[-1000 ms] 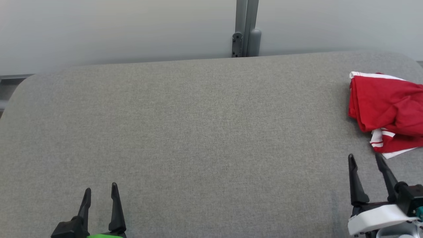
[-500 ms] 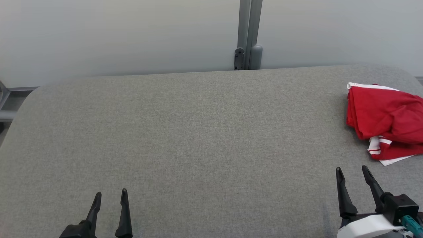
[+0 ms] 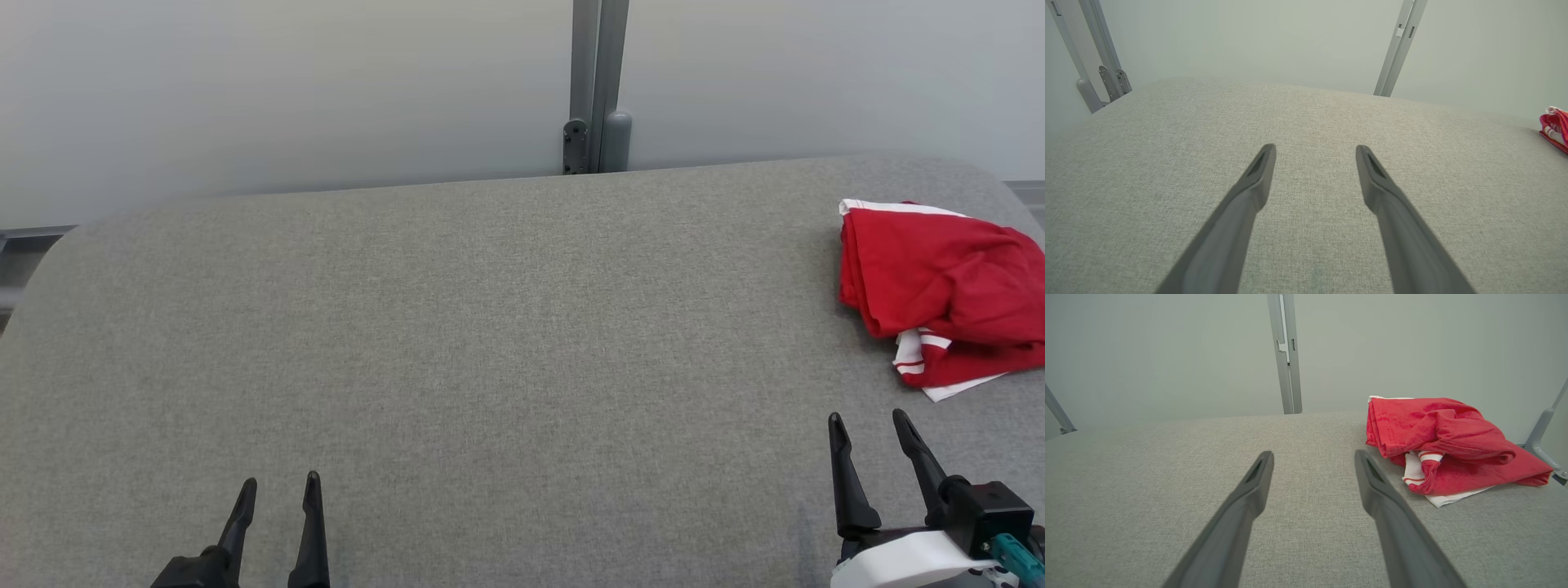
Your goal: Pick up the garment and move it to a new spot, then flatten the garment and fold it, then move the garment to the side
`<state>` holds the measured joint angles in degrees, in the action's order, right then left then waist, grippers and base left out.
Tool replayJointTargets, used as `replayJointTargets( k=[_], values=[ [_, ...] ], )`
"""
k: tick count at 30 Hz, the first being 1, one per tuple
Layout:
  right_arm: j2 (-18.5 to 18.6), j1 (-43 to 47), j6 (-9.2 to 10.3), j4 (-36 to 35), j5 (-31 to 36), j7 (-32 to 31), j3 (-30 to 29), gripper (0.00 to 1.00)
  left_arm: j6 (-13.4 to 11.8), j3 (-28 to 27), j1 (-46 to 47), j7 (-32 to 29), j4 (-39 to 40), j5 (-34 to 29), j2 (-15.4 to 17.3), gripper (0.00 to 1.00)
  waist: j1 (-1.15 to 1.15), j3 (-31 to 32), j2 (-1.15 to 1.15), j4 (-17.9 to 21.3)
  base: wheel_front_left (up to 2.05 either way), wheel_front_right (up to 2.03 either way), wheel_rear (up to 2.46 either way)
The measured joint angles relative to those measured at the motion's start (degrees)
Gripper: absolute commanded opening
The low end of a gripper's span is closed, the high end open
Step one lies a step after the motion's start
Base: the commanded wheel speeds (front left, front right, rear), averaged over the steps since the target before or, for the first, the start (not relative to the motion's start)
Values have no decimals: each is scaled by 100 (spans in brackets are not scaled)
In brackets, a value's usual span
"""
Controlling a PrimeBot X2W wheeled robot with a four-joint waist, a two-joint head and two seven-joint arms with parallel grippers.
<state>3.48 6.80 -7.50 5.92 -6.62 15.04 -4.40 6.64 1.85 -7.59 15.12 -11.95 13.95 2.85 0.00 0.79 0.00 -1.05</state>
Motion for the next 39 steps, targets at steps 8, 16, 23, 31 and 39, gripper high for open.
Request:
replayJointTargets(
  k=[8, 16, 23, 31, 39],
  values=[
    [-68, 13, 0, 235, -9, -8, 13, 0, 24, 31, -29, 0, -240, -30, -21, 0, 0, 13, 0, 33, 0, 0, 0],
    [-99, -5, 0, 388, -730, -207, 2, 0, 24, 8, -14, -179, -331, 647, -22, 0, 0, 7, 0, 38, 0, 0, 0],
    [-99, -96, 0, 426, -1483, -397, -14, 0, 25, -44, 79, -348, -332, 1360, -18, 0, 0, 1, 0, 42, 0, 0, 0],
    [-98, -221, 1, 466, -2274, -595, -36, 0, 26, -113, 224, -533, -325, 2123, -11, 0, 0, -6, 0, 46, 0, 0, 0],
    [-98, -343, 1, 503, -3006, -772, -53, 0, 35, -175, 349, -703, -319, 2797, -1, 0, 0, -13, 0, 51, 0, 0, 0]
  ],
)
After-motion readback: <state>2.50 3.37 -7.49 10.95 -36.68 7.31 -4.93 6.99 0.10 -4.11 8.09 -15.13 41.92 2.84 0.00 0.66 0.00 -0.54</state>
